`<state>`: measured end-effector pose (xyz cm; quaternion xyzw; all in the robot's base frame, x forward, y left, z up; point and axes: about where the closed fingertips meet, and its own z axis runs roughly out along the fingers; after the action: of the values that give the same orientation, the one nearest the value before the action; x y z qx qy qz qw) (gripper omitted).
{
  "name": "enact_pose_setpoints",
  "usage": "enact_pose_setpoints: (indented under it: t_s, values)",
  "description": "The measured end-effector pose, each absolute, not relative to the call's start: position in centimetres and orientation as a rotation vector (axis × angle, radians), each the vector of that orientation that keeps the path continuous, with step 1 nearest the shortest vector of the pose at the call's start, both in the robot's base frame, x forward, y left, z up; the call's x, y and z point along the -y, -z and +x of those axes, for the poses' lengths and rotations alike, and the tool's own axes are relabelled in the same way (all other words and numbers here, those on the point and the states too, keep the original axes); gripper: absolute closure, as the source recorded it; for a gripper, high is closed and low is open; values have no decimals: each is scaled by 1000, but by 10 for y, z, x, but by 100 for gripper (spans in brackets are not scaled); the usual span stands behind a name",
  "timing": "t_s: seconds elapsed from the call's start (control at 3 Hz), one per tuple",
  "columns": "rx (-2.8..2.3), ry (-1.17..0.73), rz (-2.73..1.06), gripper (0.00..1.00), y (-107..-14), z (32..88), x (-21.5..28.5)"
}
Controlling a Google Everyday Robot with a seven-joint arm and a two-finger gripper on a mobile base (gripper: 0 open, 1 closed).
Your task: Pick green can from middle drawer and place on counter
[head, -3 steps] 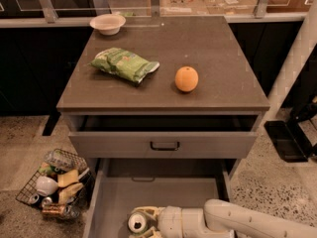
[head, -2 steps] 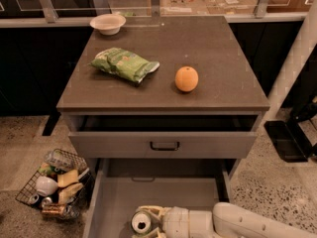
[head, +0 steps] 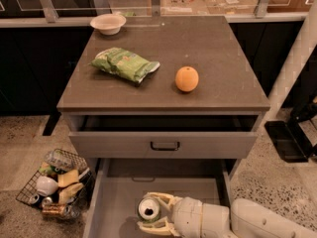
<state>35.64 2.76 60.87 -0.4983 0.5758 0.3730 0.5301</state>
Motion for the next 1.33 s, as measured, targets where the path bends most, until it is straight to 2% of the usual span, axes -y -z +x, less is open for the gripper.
enact_pose_setpoints:
  t_s: [0.33, 0.67, 1.33]
  values:
    - [-1504, -857, -1141, 100, -675, 360, -21]
    - [-1504, -857, -1141, 100, -675, 360, -21]
    - [-1528, -827, -1024, 100, -734, 361, -7]
